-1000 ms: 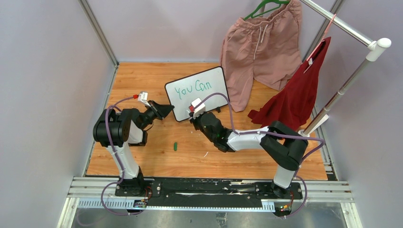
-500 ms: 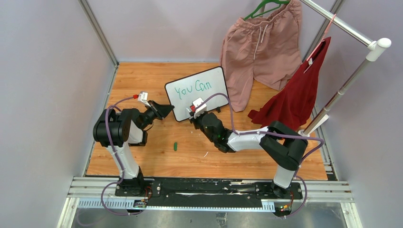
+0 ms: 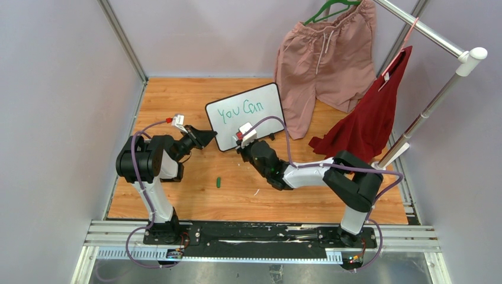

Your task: Write a sentence on the whiteboard

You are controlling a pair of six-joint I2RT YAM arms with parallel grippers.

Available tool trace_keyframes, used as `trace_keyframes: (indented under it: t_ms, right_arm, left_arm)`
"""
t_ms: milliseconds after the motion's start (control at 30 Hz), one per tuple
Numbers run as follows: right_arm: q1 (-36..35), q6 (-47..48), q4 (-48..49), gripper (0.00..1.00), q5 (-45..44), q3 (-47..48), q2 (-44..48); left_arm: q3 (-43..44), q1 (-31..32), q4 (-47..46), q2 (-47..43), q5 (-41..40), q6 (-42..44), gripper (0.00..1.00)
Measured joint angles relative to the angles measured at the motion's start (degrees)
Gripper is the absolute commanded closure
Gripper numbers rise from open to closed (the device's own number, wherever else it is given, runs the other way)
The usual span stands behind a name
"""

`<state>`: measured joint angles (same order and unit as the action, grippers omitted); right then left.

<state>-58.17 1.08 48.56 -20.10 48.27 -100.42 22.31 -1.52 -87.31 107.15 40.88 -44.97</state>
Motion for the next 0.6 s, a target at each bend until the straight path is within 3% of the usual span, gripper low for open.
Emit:
trace_keyframes:
  t_ms: [600]
  right_arm:
    - [0.0,0.0,-0.7,1.00,-1.0,2.8,-2.6]
  left_arm:
    - [0.0,0.0,0.0,0.0,0.0,0.0,1.00]
